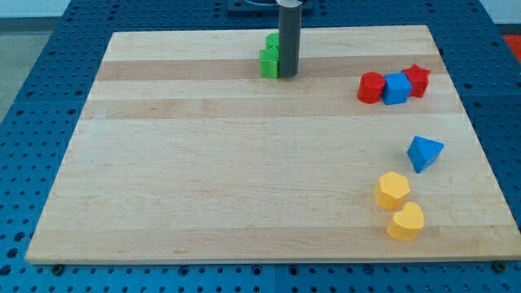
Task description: Bring the triangle at the bottom left side of the green star
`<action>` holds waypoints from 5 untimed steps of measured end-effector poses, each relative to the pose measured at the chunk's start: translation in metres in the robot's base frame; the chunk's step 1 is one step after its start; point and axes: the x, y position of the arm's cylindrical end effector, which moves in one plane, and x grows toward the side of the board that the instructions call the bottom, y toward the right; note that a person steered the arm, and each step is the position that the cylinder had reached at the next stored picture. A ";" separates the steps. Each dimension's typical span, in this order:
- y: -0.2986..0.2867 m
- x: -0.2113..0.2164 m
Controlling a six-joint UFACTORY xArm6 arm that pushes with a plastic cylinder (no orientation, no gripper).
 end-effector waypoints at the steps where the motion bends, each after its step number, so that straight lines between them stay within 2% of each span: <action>1: 0.000 0.014; 3: 0.000 0.086; 4: 0.000 0.106; 5: 0.000 0.107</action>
